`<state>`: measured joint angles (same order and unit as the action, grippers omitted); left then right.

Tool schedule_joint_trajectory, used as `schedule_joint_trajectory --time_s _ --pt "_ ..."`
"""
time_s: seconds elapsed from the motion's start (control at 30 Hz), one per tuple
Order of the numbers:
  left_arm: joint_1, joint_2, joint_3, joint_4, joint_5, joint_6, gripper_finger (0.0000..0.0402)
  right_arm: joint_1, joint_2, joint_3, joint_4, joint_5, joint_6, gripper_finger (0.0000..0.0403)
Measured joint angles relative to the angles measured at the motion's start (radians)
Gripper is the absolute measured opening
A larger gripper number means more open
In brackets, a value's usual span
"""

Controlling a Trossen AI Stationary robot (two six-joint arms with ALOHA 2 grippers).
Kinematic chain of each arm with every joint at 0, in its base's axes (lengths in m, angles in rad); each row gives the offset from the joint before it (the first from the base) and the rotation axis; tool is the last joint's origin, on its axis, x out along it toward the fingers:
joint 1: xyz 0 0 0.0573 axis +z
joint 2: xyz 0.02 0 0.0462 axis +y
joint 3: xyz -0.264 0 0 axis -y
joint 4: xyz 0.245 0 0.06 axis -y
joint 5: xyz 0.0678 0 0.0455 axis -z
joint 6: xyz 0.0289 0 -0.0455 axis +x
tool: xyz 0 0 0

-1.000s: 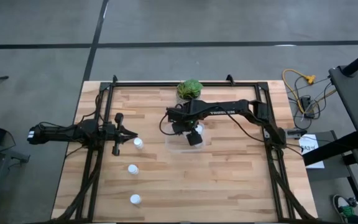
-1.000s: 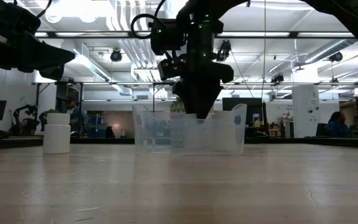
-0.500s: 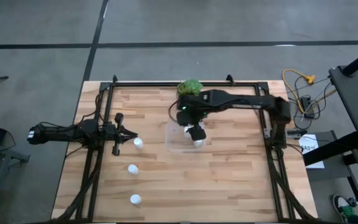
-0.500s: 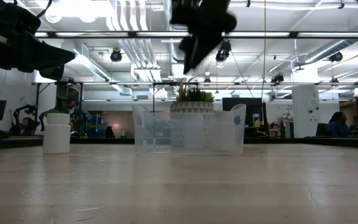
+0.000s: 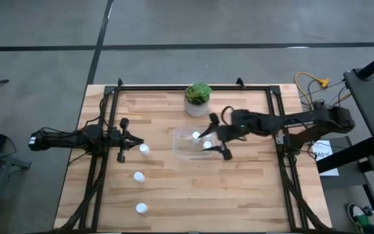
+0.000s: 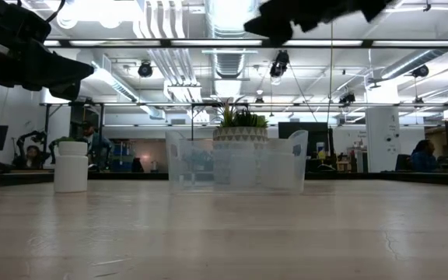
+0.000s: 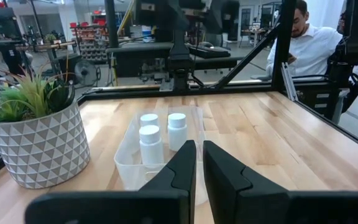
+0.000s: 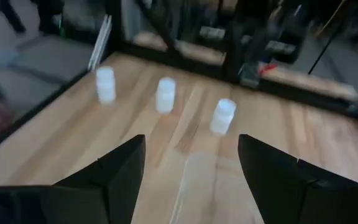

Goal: Pick and place pill bottles into a basket
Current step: Put the white medicine bottle into the transparent bin

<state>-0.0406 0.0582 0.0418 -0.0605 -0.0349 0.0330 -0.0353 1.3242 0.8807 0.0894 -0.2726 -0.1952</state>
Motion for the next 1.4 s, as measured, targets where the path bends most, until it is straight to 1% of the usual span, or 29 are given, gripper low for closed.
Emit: schedule_joint_trajectory --time_s 0.2,0.3,0.4,0.53,0.63,0.73,0.83,0.93,1.0,1.07,1.2,1.33,1.4 --pt "0.0 0.0 0.0 0.0 0.0 0.0 0.0012 -0.001 -0.179 -0.35 0.528 0.009 0.054 0.0246" --pt "0.0 0.0 0.0 0.0 0.0 0.0 0.0012 -0.002 -0.251 -0.488 0.781 0.017 0.057 0.0246" --pt "0.0 0.0 0.0 0.0 0.0 0.0 0.0012 -0.003 -0.333 -0.585 0.926 0.03 0.043 0.0246" --pt "0.0 0.0 0.0 0.0 0.0 0.0 0.0012 -0.022 -0.45 -0.684 0.962 0.045 0.054 0.0246" --pt "0.0 0.0 0.0 0.0 0.0 0.0 0.0012 -0.047 -0.555 -0.745 0.933 0.062 0.086 0.0246" --pt "0.0 0.0 0.0 0.0 0.0 0.0 0.0012 -0.078 -0.674 -0.785 0.831 0.065 0.112 0.0245" --pt "0.0 0.0 0.0 0.0 0.0 0.0 0.0012 -0.106 -0.796 -0.789 0.627 0.065 0.137 0.0238" --pt "0.0 0.0 0.0 0.0 0.0 0.0 0.0012 -0.119 -0.903 -0.769 0.383 0.067 0.144 0.0228" --pt "0.0 0.0 0.0 0.0 0.0 0.0 0.0012 -0.119 -0.962 -0.753 0.27 0.065 0.147 0.0219" --pt "0.0 0.0 0.0 0.0 0.0 0.0 0.0012 -0.118 -1.006 -0.747 0.194 0.064 0.159 0.0207" --pt "0.0 0.0 0.0 0.0 0.0 0.0 0.0012 -0.118 -1.067 -0.748 0.105 0.065 0.158 0.0162" --pt "0.0 0.0 0.0 0.0 0.0 0.0 0.0012 -0.118 -1.108 -0.756 0.018 0.065 0.111 0.0093" --pt "0.0 0.0 0.0 0.0 0.0 0.0 0.0012 -0.118 -1.127 -0.76 0.004 0.065 0.102 0.0055"
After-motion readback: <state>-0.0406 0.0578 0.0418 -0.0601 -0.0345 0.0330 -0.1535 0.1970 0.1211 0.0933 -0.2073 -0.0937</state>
